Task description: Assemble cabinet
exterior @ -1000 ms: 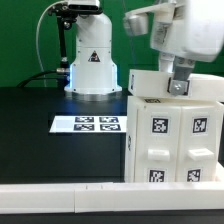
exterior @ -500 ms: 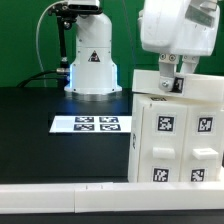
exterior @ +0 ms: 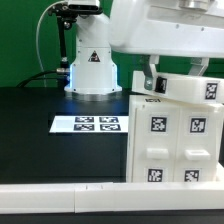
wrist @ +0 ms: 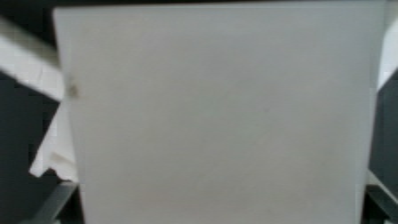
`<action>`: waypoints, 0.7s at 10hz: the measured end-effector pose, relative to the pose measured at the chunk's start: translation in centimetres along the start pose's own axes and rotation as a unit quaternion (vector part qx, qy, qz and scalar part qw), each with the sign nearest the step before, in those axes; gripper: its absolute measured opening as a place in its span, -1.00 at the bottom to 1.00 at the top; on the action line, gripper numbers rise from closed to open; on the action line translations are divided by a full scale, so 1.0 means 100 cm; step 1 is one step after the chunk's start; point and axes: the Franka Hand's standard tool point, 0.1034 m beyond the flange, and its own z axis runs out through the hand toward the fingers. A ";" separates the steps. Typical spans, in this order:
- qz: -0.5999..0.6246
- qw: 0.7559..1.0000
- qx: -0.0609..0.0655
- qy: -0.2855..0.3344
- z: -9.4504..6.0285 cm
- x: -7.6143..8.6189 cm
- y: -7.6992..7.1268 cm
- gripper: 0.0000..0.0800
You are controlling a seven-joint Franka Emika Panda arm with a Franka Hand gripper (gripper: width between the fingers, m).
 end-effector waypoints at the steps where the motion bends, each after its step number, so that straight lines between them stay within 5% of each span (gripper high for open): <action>1: 0.101 0.995 0.010 -0.003 0.000 0.000 -0.003 0.39; 3: 0.217 0.975 0.031 -0.017 -0.001 0.002 -0.006 0.39; 7: 0.330 0.943 0.033 -0.020 0.000 0.002 -0.008 0.39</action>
Offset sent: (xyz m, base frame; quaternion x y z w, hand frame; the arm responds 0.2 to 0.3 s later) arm 0.0000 0.0000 0.0000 0.0000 0.0000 0.1938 0.9810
